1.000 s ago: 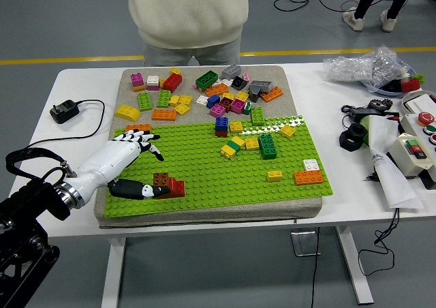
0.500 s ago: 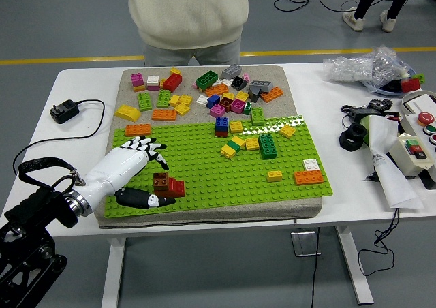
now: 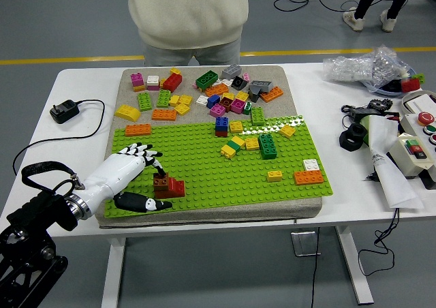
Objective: Pick up the brick,pile it on top of brick,press brick,pick up the brick,pile it on top of brick,press brick
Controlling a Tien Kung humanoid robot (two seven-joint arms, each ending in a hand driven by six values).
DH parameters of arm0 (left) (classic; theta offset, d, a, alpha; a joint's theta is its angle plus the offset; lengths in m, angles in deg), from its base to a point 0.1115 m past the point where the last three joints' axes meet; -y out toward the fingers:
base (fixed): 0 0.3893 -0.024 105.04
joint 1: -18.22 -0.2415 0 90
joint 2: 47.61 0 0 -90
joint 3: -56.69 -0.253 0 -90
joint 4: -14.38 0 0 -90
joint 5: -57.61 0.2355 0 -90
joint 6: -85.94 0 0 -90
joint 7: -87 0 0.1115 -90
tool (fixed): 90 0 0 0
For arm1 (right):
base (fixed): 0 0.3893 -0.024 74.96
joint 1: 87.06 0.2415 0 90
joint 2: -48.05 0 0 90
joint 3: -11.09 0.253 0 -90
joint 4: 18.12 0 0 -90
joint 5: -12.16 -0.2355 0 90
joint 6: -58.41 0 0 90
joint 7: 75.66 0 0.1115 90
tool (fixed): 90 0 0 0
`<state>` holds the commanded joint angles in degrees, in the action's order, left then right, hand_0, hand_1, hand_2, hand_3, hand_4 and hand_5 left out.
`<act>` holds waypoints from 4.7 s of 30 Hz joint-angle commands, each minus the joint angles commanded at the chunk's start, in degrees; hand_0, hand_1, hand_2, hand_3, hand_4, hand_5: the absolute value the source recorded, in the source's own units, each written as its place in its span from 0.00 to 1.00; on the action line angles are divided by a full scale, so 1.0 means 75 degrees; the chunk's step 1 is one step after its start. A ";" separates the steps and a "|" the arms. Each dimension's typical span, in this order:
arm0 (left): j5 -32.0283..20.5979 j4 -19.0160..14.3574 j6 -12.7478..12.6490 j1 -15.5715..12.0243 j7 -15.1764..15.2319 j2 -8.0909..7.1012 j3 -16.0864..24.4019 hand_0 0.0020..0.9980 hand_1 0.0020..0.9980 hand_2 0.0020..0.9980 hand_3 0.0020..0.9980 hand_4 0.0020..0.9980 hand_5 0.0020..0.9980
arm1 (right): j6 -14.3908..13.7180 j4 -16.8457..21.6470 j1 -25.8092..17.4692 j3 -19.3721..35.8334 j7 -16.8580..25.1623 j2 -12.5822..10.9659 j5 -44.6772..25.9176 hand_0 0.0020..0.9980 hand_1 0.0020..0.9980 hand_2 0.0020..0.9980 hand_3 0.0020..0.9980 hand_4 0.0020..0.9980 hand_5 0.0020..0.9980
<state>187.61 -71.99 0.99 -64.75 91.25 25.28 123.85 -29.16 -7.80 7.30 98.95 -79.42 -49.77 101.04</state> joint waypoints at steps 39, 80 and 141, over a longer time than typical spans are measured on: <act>0.0000 0.0211 0.0060 -0.0025 0.0008 0.0090 0.0025 1.00 1.00 0.87 0.60 0.99 0.58 | -0.0015 0.0000 0.0014 -0.0013 0.0001 -0.0004 -0.0066 0.76 0.68 0.72 0.74 1.00 0.68; 0.0000 0.0450 0.0135 -0.0081 -0.0001 0.0129 0.0084 1.00 1.00 0.86 0.60 0.99 0.57 | -0.0013 0.0000 -0.0008 -0.0015 -0.0009 0.0009 -0.0029 0.76 0.68 0.72 0.74 1.00 0.68; -0.6469 0.2607 -0.0448 0.2720 0.0636 0.0028 0.1570 0.96 0.95 0.83 0.97 0.84 0.52 | 0.0026 0.0000 0.0107 -0.0156 -0.0055 0.0118 0.0167 0.76 0.68 0.72 0.74 1.00 0.68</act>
<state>139.09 -52.43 -2.37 -44.35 96.02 25.48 135.62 -28.97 -7.80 8.11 97.78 -79.83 -48.88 102.29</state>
